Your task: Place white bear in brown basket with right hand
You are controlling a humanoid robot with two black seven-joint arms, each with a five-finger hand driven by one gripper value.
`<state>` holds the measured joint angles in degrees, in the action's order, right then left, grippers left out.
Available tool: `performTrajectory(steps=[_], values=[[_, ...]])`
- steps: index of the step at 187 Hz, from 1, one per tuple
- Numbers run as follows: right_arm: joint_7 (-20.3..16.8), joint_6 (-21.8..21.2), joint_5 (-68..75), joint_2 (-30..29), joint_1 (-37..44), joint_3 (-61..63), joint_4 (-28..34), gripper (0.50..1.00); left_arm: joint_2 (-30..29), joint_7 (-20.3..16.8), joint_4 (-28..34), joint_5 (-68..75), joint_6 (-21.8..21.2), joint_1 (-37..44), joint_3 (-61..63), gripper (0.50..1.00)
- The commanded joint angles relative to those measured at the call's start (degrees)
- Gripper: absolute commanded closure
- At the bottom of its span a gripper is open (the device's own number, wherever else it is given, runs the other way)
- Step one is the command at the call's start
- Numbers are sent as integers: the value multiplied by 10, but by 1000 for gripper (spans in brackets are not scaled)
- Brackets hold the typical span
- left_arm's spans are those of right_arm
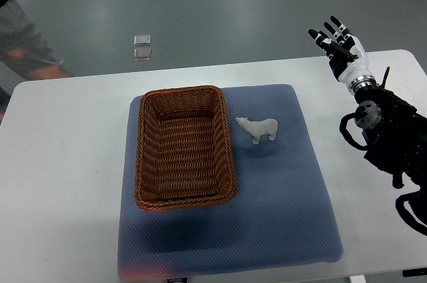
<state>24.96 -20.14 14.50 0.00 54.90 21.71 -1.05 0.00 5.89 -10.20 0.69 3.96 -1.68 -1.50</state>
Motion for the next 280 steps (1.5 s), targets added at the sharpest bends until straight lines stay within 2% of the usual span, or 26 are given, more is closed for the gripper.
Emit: performTrajectory(steps=[1, 280], values=[[0, 0, 0, 0, 0, 1, 0, 574, 0, -1, 0, -1, 0, 0, -1, 500], [-1, 9, 0, 0, 13, -4, 3, 574, 0, -4, 2, 0, -1, 4, 2, 500]])
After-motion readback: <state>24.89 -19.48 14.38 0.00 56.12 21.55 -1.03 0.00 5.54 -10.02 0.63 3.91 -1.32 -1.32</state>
